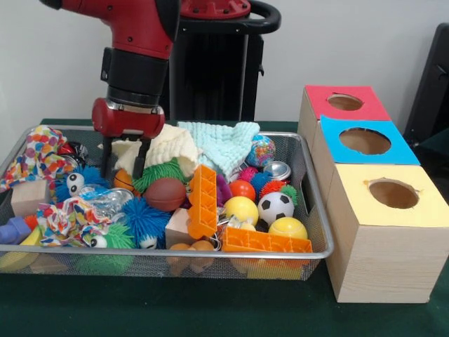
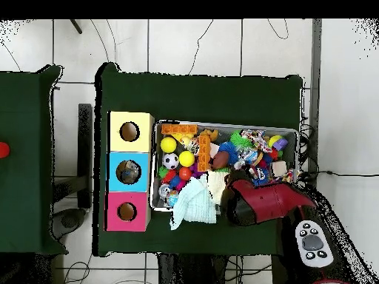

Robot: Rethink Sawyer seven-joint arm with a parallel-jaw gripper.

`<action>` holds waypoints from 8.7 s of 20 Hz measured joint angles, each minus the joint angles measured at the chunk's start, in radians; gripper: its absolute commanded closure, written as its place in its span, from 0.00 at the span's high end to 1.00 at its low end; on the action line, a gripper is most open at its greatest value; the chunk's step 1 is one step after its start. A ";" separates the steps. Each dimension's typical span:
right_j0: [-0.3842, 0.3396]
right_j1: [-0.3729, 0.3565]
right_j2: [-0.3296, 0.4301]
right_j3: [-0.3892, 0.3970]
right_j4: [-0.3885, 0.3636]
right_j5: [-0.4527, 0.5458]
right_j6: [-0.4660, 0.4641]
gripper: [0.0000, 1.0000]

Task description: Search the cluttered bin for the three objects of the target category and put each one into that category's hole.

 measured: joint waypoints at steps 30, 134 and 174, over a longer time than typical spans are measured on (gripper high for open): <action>0.092 0.118 -0.169 -0.161 0.000 -0.186 0.000 1.00; -0.113 -0.212 0.135 0.096 0.065 0.275 0.000 0.00; 0.213 -0.551 0.267 0.475 0.541 0.302 0.000 0.00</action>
